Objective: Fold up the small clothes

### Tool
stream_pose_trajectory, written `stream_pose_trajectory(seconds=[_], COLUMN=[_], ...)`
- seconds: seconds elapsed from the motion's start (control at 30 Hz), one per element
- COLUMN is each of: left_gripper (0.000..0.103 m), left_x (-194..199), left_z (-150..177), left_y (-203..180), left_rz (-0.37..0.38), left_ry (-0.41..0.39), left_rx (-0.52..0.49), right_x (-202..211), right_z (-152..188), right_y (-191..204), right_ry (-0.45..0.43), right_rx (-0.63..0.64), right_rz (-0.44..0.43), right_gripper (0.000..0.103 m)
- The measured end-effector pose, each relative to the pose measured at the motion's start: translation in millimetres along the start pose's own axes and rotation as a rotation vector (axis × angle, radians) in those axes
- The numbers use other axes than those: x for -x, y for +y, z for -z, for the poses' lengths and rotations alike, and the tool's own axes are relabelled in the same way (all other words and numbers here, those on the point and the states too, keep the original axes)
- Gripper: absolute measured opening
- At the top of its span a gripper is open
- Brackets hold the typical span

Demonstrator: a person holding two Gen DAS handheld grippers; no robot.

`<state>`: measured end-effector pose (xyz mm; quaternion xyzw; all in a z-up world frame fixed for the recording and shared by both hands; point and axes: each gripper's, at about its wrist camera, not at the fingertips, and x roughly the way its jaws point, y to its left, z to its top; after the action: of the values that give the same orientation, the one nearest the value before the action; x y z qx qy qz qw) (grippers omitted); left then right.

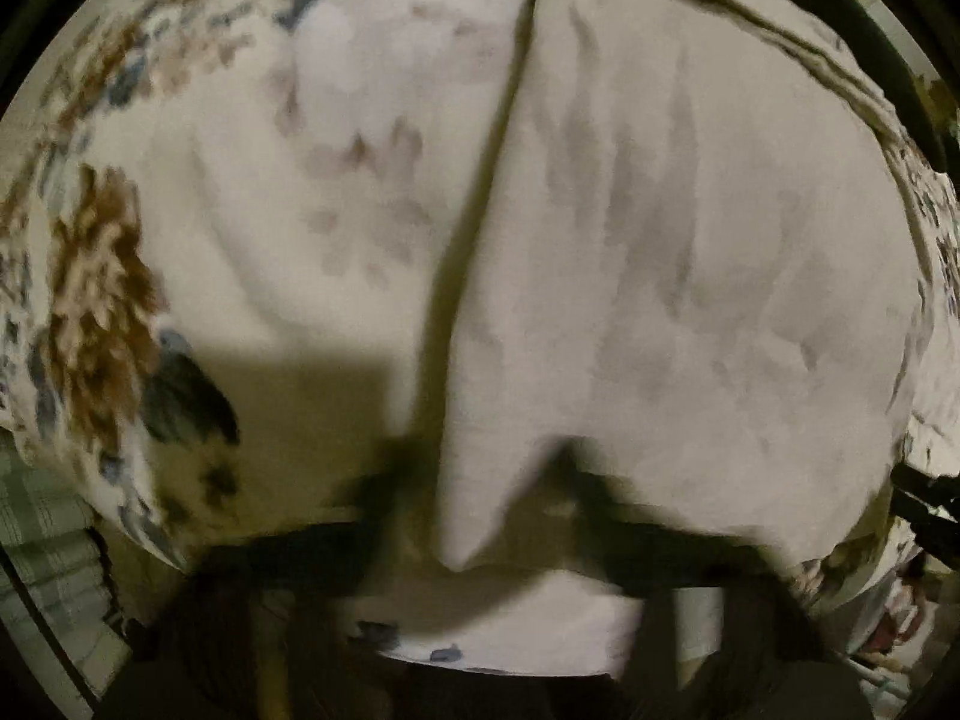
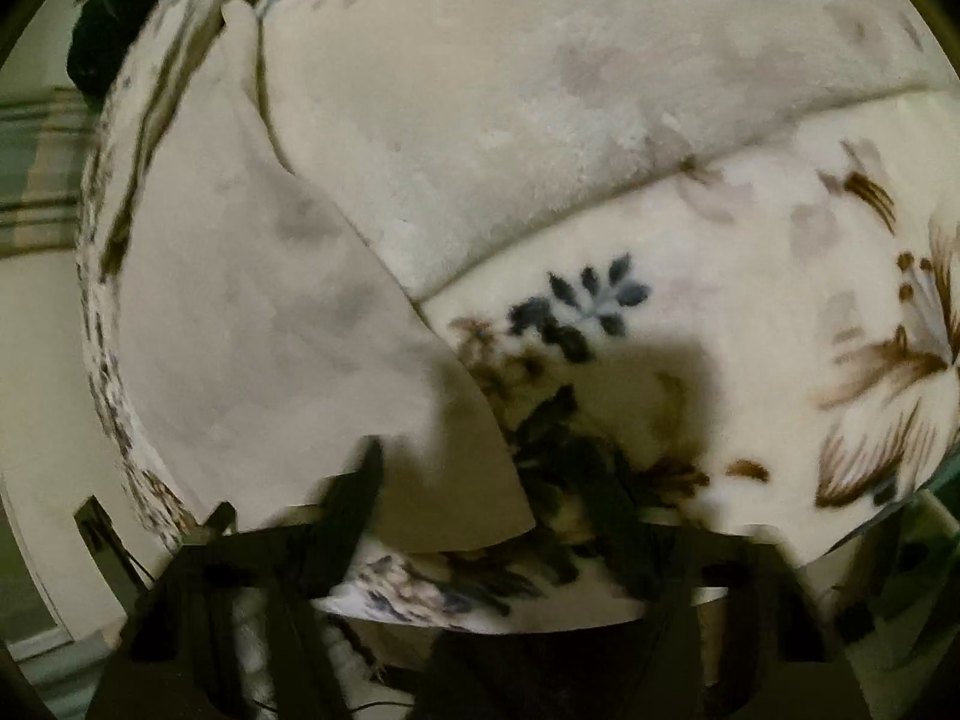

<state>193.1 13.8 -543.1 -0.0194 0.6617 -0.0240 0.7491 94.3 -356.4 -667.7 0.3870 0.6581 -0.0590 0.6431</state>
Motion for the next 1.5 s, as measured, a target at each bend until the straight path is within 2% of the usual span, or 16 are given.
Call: stream_pose_trajectory(seconds=[0.03,0.07,0.13,0.43,0.63,0.77,0.97,1.1,1.3,1.5], left_gripper=[0.005,0.005,0.004,0.004,0.004,0.004,0.004,0.004,0.004,0.005], left_x=[4,9,18,81,123,148,155,137,101,39], left_z=[1,3,7,11,-12,-49,-136,-213,-310,-378], left_y=[-1,-2,-1,11,21,16,5,-9,-27,-32], left_rz=[0.021,0.033,0.039,0.103,0.182,0.238,0.287,0.29,0.264,0.231], left_ry=[-0.005,-0.021,-0.051,-0.144,-0.202,-0.258,-0.326,-0.341,-0.309,-0.223], left_rx=[0.002,0.013,0.023,0.094,0.144,0.175,0.181,0.156,0.116,0.096], right_x=[1,0,2,60,111,144,173,177,149,106], right_z=[1,5,12,24,10,-11,-74,-135,-242,-325], right_y=[-2,-2,-1,-7,14,41,95,132,179,210], right_ry=[0.011,0.014,0.008,-0.064,-0.124,-0.181,-0.292,-0.341,-0.364,-0.349], right_rx=[-0.006,-0.009,0.005,-0.051,-0.042,-0.024,0.003,0.011,0.003,-0.012], right_rz=[-0.016,-0.034,-0.047,-0.202,-0.297,-0.35,-0.366,-0.324,-0.239,-0.156], right_gripper=[0.014,0.014,0.007,0.005,0.005,0.004,0.004,0.004,0.004,0.004])
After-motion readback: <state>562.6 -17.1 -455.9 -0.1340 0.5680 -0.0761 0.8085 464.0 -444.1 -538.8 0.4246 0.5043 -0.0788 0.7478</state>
